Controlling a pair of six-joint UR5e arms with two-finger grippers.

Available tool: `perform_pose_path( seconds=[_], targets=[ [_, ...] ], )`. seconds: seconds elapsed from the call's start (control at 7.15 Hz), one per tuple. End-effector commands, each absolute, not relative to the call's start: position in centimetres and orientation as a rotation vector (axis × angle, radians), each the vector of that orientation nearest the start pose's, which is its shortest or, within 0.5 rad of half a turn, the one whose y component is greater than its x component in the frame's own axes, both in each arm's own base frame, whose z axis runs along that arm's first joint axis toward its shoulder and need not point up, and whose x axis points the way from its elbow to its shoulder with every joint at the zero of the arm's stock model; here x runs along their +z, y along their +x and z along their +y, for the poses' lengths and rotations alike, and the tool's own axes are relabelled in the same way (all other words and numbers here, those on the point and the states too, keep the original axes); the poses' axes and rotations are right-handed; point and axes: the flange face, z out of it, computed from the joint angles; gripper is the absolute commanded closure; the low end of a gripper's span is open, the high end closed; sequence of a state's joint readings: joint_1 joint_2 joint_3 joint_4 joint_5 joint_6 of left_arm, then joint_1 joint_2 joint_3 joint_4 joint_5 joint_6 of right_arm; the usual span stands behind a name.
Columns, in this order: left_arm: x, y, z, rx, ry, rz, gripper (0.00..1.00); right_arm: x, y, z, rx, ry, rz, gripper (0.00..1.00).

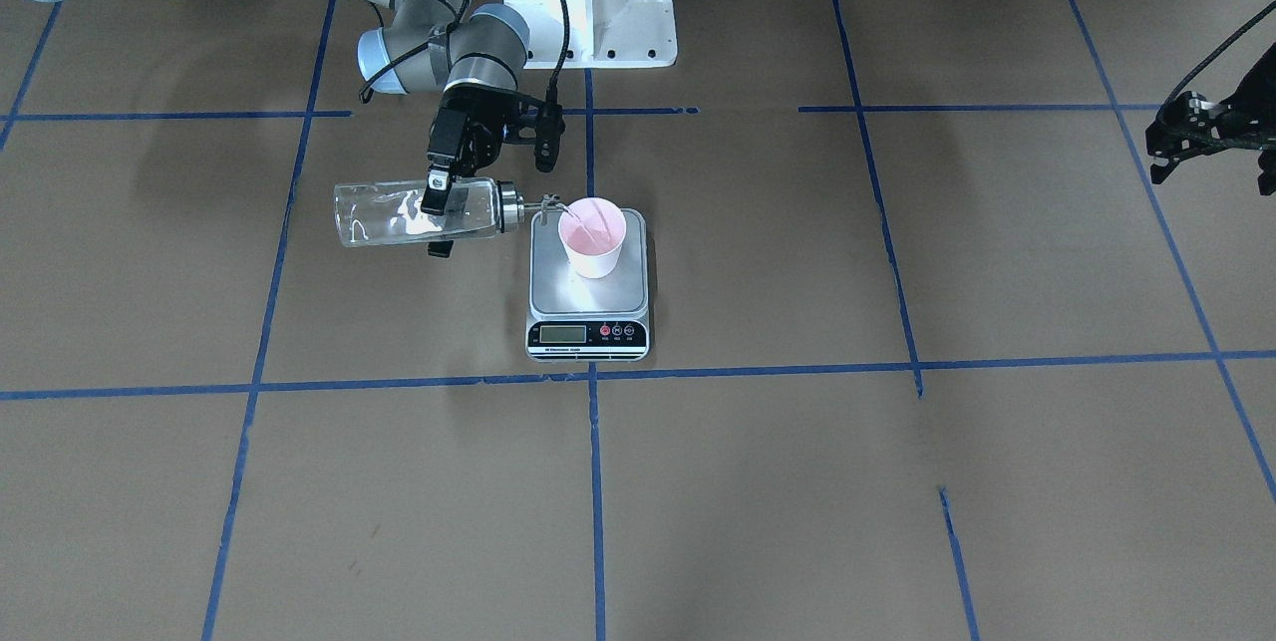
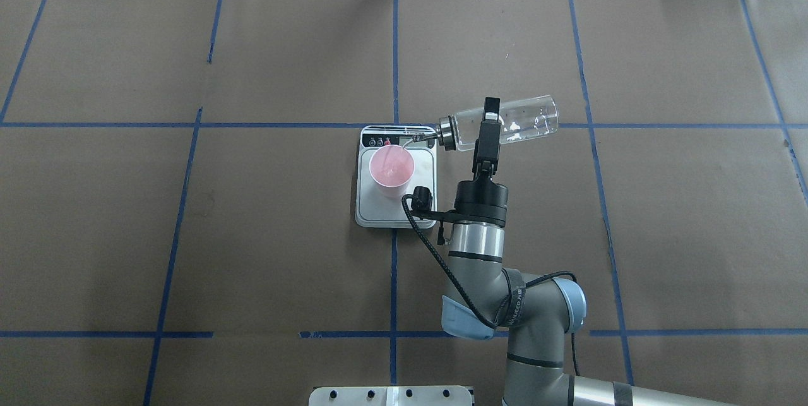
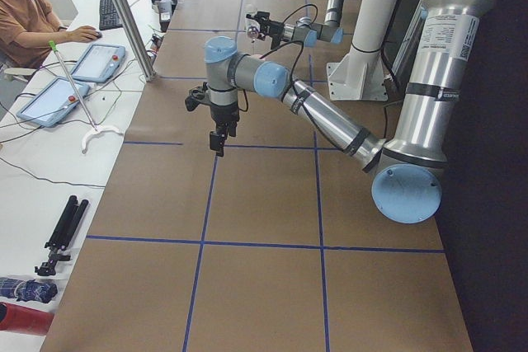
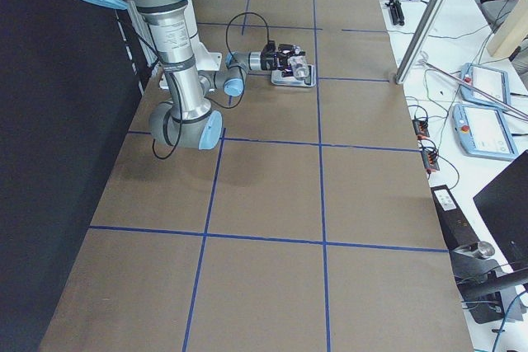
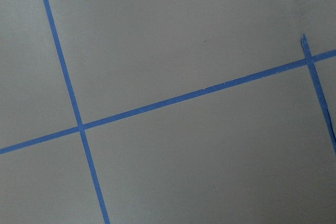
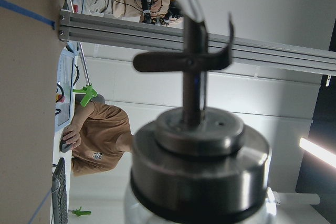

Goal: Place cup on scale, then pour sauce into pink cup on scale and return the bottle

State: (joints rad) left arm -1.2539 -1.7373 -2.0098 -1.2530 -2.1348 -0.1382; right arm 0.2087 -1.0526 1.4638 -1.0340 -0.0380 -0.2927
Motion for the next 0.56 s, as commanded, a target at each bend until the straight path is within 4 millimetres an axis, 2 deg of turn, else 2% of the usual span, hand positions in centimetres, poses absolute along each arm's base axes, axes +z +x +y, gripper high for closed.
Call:
perform_pose_path(
  seconds=[0.0,0.42],
  targets=[
    [41.2,8.32,-51.2,0.251,0.144,0.61,0.0,29.24,-56.29,-35.71,-0.523,1.355,0.889,1.0],
    [41.33,8.42,-51.24,0.252,0.141,0.61,0.0,29.21,-56.18,-35.79,-0.516,1.357,0.883,1.0]
  ],
)
